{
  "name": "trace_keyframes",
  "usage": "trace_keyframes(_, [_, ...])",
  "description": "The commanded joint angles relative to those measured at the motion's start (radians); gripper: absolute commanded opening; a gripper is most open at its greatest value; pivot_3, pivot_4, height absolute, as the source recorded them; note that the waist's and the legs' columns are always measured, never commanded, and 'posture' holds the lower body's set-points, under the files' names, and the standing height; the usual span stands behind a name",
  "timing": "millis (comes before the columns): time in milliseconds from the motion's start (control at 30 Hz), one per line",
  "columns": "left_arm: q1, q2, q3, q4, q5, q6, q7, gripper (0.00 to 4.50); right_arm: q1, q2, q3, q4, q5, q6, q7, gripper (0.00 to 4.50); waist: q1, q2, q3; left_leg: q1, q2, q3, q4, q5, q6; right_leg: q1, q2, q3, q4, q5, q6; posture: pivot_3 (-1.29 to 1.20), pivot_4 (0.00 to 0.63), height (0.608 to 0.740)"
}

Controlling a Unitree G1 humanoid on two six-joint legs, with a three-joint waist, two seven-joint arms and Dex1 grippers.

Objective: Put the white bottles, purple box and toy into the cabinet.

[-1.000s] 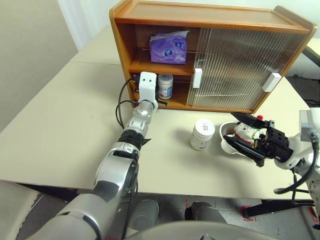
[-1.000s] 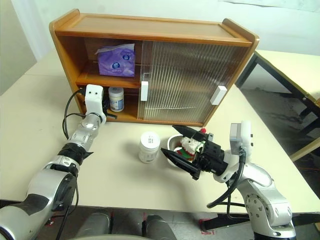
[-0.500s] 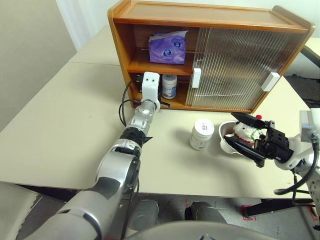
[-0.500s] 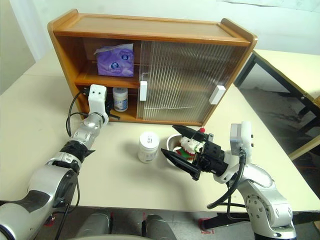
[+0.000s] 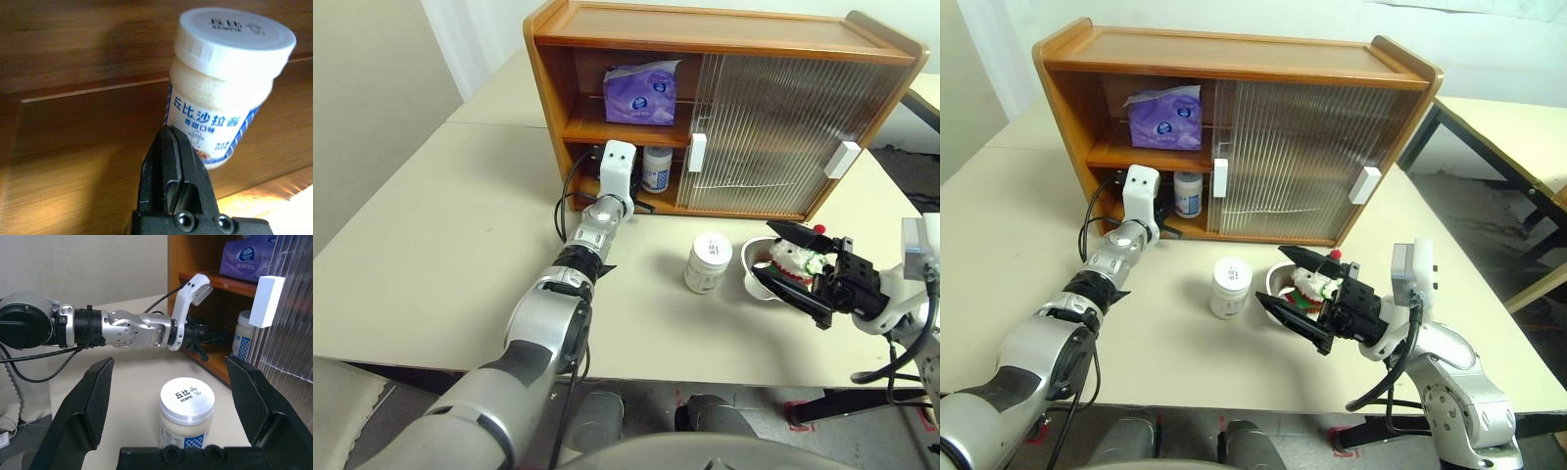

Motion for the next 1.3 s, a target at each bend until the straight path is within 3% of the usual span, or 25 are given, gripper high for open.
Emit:
trace_keyframes(33, [-0.018, -0.016, -0.013, 0.018, 0.006, -0.011, -0.029, 0.01, 0.002, -0.012, -0.015, -0.013, 0.0, 0.002, -0.004, 4.5, -0.001, 0.0, 0.0, 0.0, 0.0, 0.0, 0.0, 0.0, 0.0, 0.0, 0.0, 0.0, 0.0, 0.0, 0.0, 0.07, 0.015, 0.74])
trace_keyframes(467, [-0.003, 0.008, -0.001, 0.007, -0.002, -0.018, -0.06, 0.01, 0.015, -0.019, -0.025, -0.029, 0.005, 0.006, -0.017, 4.5, -0.011, 0.0, 0.0, 0.0, 0.0, 0.0, 0.0, 0.0, 0.0, 0.0, 0.0, 0.0, 0.0, 0.0, 0.001, 0.06, 0.014, 0.74])
trace_keyframes(733, [0.199, 0.092, 0.025, -0.31, -0.133, 0.026, -0.326, 0.01, 0.018, -0.026, -0.029, -0.009, 0.009, 0.001, 0.003, 4.5, -0.021, 0.001, -0.001, 0.0, 0.0, 0.0, -0.001, 0.0, 0.0, 0.0, 0.0, 0.0, 0.0, -0.001, 0.001, 0.09, 0.019, 0.74])
trace_keyframes(867, [0.296, 0.13, 0.028, -0.5, -0.252, 0.192, -0.496, 0.83, 0.001, -0.03, -0.029, 0.013, 0.009, -0.004, 0.025, 4.5, -0.018, 0.001, -0.001, 0.0, -0.001, 0.0, 0.0, 0.0, 0.0, 0.0, 0.0, 0.0, 0.0, -0.001, 0.0, 0.1, 0.019, 0.74])
trace_keyframes(1000, [0.396, 0.209, -0.023, -0.713, -0.333, 0.344, -0.68, 2.18, -0.016, -0.029, -0.03, 0.032, 0.008, -0.007, 0.042, 4.5, -0.016, 0.001, -0.001, 0.0, 0.0, 0.0, 0.0, 0.0, 0.001, 0.0, 0.0, 0.0, 0.0, 0.0, 0.0, 0.1, 0.017, 0.74])
trace_keyframes(1200, [0.466, 0.356, -0.133, -0.794, -0.278, 0.198, -0.913, 4.22, -0.007, -0.037, -0.041, 0.04, -0.005, 0.013, 0.015, 4.5, -0.01, 0.002, -0.002, 0.001, 0.001, 0.0, 0.0, 0.0, 0.0, 0.0, 0.0, 0.0, 0.001, 0.0, -0.003, 0.1, 0.015, 0.74])
trace_keyframes(1233, [0.472, 0.371, -0.149, -0.789, -0.274, 0.175, -0.946, 4.47, -0.006, -0.042, -0.043, 0.042, -0.008, 0.019, 0.01, 4.5, -0.009, 0.003, -0.002, 0.001, 0.002, -0.001, 0.0, 0.0, 0.0, 0.0, 0.0, 0.0, 0.002, 0.0, -0.004, 0.1, 0.014, 0.74])
trace_keyframes(1300, [0.474, 0.383, -0.167, -0.78, -0.282, 0.15, -0.993, 4.47, -0.004, -0.056, -0.048, 0.049, -0.014, 0.025, 0.008, 4.5, -0.009, 0.003, -0.002, 0.001, 0.002, -0.001, 0.0, -0.001, 0.0, -0.001, -0.001, 0.0, 0.002, 0.0, -0.004, 0.1, 0.013, 0.74])
